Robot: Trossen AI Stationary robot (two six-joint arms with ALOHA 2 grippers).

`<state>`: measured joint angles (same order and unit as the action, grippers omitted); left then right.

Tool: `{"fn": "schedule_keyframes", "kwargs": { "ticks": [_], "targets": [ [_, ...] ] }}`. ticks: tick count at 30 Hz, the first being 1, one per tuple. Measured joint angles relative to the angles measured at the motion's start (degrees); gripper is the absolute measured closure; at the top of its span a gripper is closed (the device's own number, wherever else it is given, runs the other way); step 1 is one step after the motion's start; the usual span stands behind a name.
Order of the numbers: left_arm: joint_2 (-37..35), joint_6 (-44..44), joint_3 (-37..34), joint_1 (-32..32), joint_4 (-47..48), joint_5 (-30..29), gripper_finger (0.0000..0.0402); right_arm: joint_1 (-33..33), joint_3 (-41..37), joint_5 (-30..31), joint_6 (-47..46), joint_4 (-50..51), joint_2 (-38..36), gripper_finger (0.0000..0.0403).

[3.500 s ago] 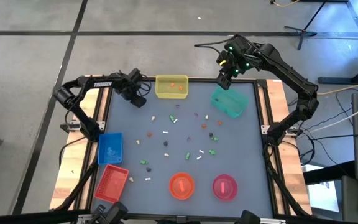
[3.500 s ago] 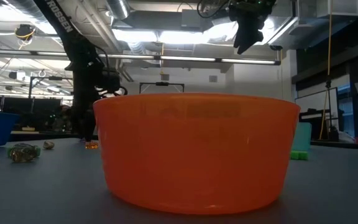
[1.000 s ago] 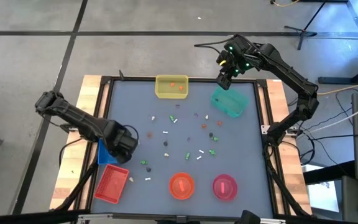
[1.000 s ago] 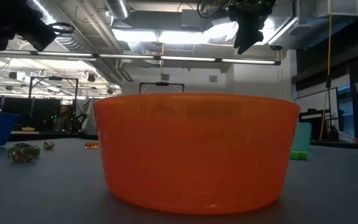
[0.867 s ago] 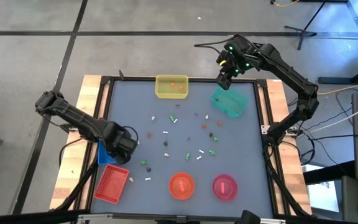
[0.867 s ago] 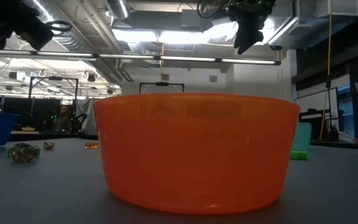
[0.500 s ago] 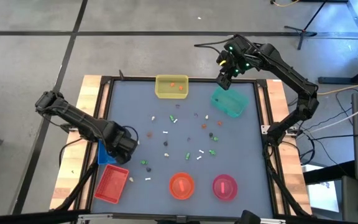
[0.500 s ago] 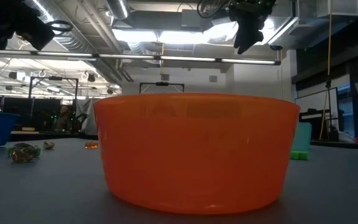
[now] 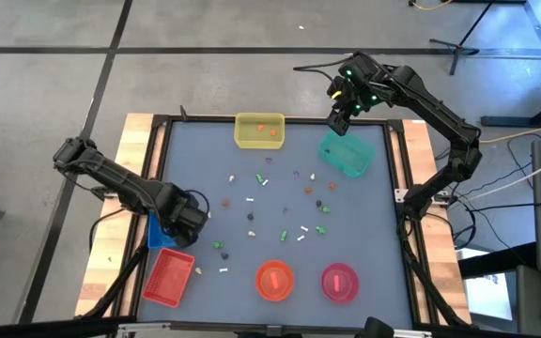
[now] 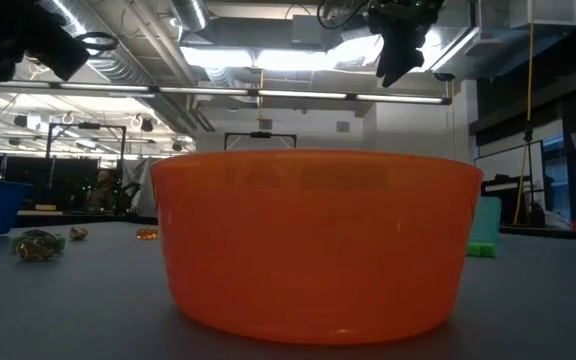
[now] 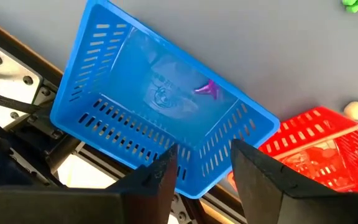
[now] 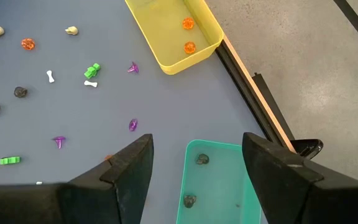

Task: Sort Halloween decoration
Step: Put the purple witch hat toy into the blue bin

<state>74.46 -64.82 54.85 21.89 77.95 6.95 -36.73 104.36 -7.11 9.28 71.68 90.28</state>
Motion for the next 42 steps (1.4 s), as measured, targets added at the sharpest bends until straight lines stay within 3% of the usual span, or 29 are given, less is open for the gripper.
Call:
{"fn": "schedule_keyframes", "kwargs": {
  "ticks": [11, 16, 26, 31, 42],
  "targets": [
    [0.0, 2.4, 0.0, -3.4, -7.9, -8.9, 0.0268, 0.0, 0.0, 0.0, 0.0, 0.5, 0.0, 0.0157],
    [0.0, 2.9, 0.0, -8.1, -18.9, -17.1, 0.0268, 0.0, 0.0, 0.0, 0.0, 2.0, 0.0, 0.0157],
    [1.1, 17.2, 0.0, -17.7, -45.8, -36.9, 0.0268, 0.0, 0.0, 0.0, 1.5, 4.2, 0.0, 0.0157],
    [3.6, 23.0, 0.0, -22.4, -57.4, -37.5, 0.0268, 0.0, 0.0, 0.0, 1.6, 5.2, 0.0, 0.0157],
    [15.6, 23.1, 0.0, -26.3, -81.6, -37.7, 0.0268, 0.0, 0.0, 0.0, 1.7, 5.1, 0.0, 0.0157]
  ]
}}
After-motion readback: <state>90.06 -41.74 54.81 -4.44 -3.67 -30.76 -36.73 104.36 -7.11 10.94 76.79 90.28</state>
